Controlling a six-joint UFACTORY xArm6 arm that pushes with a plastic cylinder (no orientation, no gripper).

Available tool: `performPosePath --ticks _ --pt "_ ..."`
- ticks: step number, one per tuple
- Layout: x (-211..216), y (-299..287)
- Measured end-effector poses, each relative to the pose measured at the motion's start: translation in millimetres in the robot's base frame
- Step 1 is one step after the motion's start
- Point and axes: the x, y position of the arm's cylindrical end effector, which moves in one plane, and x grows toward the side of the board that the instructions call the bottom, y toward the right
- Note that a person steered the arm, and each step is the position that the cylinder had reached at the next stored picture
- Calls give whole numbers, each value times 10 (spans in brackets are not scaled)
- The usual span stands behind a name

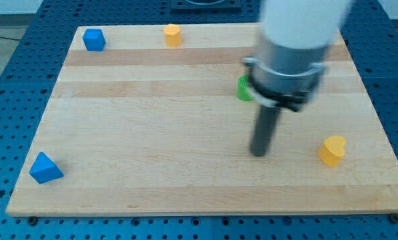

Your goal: Group up the yellow heart and blue triangle at the bottom right side of the board

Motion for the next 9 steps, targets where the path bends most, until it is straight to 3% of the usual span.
performPosePath --ticks 1,2,3,4,5,6,7,8,9 --pt "581 -925" --pt "888 -2236" --pt "866 -3291" --pt "516 -3473" --pt "516 -2277" --pt "471 -1565" --pt "789 -2051" --pt "843 -2878" --pt "331 -2803"
